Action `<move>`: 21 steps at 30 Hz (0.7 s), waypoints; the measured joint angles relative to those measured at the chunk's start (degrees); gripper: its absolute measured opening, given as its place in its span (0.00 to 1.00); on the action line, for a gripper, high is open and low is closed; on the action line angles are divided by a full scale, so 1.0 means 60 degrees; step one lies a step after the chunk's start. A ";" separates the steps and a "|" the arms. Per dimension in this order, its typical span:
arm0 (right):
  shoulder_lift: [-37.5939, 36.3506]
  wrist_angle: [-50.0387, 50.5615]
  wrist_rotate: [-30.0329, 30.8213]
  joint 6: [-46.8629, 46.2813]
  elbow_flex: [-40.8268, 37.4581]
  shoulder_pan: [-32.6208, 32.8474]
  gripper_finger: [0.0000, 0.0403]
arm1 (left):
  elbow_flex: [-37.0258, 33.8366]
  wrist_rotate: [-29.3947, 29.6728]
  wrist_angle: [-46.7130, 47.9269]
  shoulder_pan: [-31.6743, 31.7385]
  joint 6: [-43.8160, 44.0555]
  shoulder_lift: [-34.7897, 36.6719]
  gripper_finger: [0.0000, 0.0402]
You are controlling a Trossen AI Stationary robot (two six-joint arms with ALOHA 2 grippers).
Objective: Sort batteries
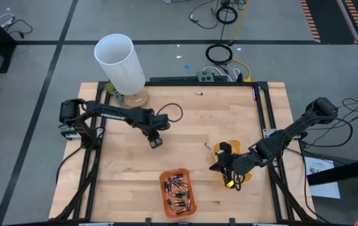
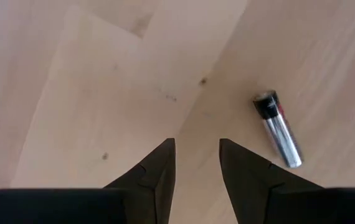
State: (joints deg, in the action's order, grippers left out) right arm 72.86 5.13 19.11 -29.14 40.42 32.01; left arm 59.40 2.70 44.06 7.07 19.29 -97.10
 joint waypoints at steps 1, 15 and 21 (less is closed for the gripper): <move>0.0000 0.0041 -0.0004 0.0017 0.0000 0.0007 0.00 | -0.0157 -0.0128 -0.0119 0.0058 0.0047 0.0087 0.33; 0.0000 0.0425 -0.0011 -0.0052 0.0004 -0.0004 0.00 | -0.2763 -0.0674 -0.2208 0.0839 0.1748 0.2741 0.33; 0.0000 0.0408 -0.0022 -0.0146 0.0004 -0.0004 0.00 | -0.2950 -0.0838 -0.2628 0.0657 0.2077 0.2669 0.33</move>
State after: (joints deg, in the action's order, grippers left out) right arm 72.86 7.58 18.98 -30.01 40.45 31.99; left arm 41.70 -2.33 28.29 11.01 31.76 -81.08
